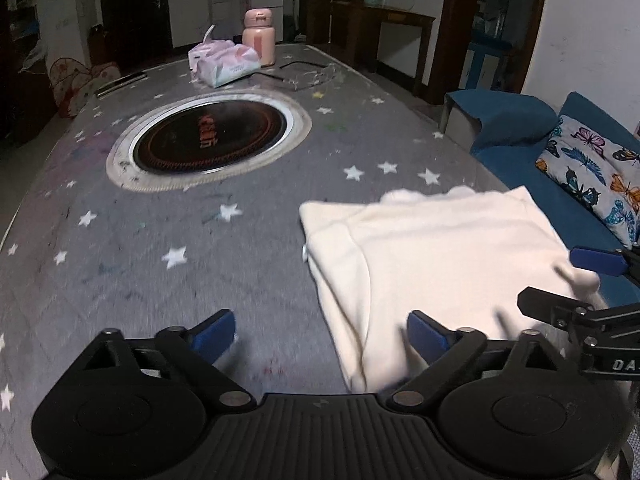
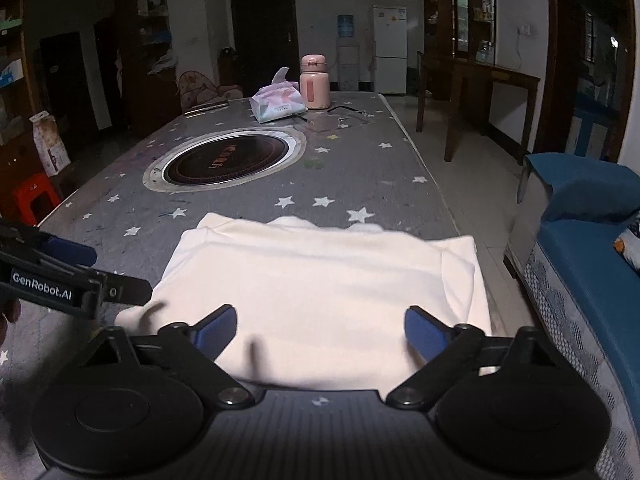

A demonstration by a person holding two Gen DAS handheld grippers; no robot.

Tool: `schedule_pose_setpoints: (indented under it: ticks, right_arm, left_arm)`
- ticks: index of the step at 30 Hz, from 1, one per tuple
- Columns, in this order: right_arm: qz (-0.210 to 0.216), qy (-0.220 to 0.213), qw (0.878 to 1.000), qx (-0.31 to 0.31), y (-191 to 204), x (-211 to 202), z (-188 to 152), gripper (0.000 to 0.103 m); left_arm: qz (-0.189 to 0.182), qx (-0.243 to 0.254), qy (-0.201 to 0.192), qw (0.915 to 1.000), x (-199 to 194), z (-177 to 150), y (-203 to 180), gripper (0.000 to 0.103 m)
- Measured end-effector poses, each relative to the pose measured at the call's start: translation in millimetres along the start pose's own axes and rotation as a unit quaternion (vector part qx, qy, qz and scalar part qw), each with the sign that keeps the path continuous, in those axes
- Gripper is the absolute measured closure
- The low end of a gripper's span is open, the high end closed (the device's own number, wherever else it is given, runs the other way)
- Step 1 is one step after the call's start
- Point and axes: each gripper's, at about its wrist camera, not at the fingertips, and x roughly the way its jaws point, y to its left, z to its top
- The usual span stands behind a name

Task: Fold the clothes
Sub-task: 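Grasp the cream shirt edge with both grippers and lift it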

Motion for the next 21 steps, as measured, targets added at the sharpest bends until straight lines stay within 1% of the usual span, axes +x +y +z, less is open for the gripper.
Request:
schedule_pose_setpoints:
  ticks: [1,2,8,10,13,16,19,20,21]
  right_arm:
    - [0.0,0.001,1.0,-0.003,-2,3,3,0.015]
    - [0.001,0.003,1.0,-0.003,-4,5,6,0.018]
    - [0.003,0.015,1.0,-0.012,-20,31,27,0.023]
    - [0.001,0.017,1.0,-0.018,-25,39,34,0.025]
    - [-0.001,0.022,0.999,-0.025,-34,54,45,0.028]
    - [0.002,0.031,0.999,-0.032,-41,70,53,0.029]
    - [0.002,0.045,0.998,-0.038,-47,87,57,0.029]
    - [0.002,0.05,0.998,-0.04,-49,91,58,0.029]
    - [0.001,0.058,0.997,-0.041,-52,98,59,0.031]
  left_arm:
    - [-0.006,0.001,-0.002,1.0,1,4,0,0.022]
    - [-0.008,0.002,-0.005,1.0,3,9,0,0.022]
    - [-0.013,0.039,-0.021,0.9989,19,30,-10,0.029]
    - [-0.015,0.045,-0.018,0.9987,28,37,-13,0.036]
    - [-0.022,0.054,-0.014,0.9982,43,45,-16,0.038]
    - [-0.031,0.066,-0.01,0.9973,56,49,-18,0.039]
    - [-0.035,0.078,-0.005,0.9964,67,51,-20,0.043]
    - [-0.036,0.081,-0.002,0.9961,70,51,-20,0.045]
    - [-0.038,0.082,0.001,0.9959,73,51,-20,0.054]
